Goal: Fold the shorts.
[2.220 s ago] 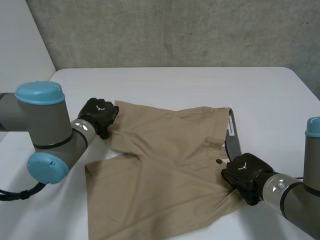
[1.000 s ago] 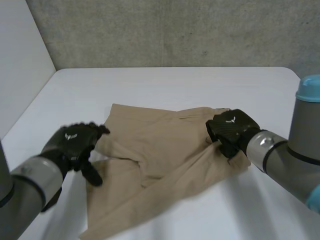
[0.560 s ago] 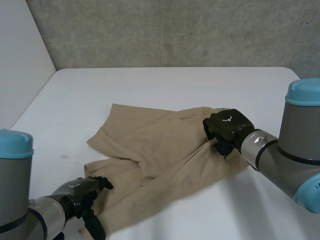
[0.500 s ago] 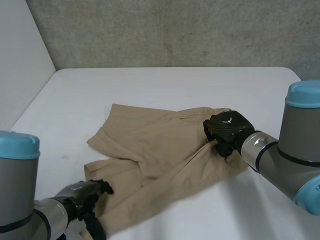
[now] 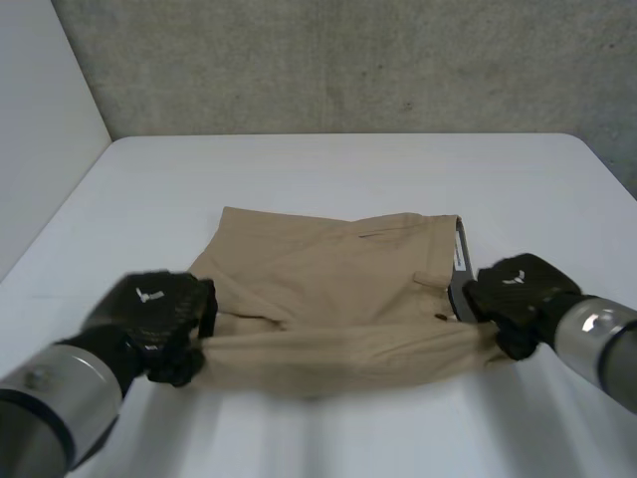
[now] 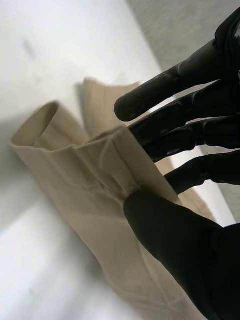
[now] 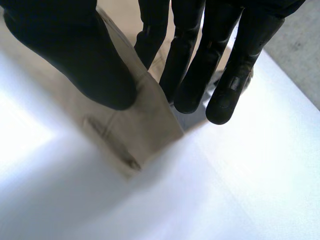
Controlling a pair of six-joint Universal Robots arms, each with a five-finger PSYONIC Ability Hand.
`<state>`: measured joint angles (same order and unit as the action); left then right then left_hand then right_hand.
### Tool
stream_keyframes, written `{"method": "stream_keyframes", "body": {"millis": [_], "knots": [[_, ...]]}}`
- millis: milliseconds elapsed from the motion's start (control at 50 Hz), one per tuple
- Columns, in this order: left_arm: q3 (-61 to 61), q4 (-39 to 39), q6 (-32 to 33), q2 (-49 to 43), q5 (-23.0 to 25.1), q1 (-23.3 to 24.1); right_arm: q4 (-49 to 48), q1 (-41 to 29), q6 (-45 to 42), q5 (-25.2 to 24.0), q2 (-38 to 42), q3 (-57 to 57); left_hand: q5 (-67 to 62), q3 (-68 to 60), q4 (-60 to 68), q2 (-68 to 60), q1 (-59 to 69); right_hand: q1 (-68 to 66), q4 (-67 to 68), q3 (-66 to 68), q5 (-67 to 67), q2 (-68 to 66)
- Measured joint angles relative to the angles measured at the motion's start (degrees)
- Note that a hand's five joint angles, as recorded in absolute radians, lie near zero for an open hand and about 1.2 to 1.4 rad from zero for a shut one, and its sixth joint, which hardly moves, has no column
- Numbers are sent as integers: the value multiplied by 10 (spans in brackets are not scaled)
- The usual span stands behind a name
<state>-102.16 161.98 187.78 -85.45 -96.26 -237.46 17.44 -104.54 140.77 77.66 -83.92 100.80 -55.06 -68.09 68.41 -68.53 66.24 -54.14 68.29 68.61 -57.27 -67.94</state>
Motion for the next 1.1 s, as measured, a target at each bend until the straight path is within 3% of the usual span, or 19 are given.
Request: {"method": "stream_keyframes", "body": {"millis": [120,160,420,640,760,780,860,960,1100], "knots": [[13,-21,28,30,0,-3,45,21,-37,-5,-41,10,0,0,0,0,0,0,0,0,0,0],[28,-62,52,79,1,-5,102,57,-67,-29,-112,20,0,0,0,0,0,0,0,0,0,0],[25,-176,52,198,8,0,238,139,-130,-118,-262,39,0,-1,0,-1,0,0,0,0,0,0],[5,-152,54,179,8,-1,212,170,-148,-160,-255,58,0,-2,0,-1,0,0,0,0,0,0],[5,-64,65,80,7,-7,144,166,-145,-161,-168,50,0,-2,0,-2,0,0,0,0,0,0],[28,2,84,0,6,-12,116,154,-137,-156,-102,28,0,-2,0,-2,0,0,0,0,0,0],[72,63,110,-85,6,-17,93,126,-117,-143,-24,-11,0,-2,0,-2,0,0,0,0,-2,0],[203,138,151,-254,6,-25,53,72,-77,-94,81,-86,-8,-2,0,-2,0,0,0,0,-4,0],[387,163,174,-439,6,-42,-35,19,-47,-2,203,-194,-8,-2,0,-2,0,0,0,0,-4,0]]}}
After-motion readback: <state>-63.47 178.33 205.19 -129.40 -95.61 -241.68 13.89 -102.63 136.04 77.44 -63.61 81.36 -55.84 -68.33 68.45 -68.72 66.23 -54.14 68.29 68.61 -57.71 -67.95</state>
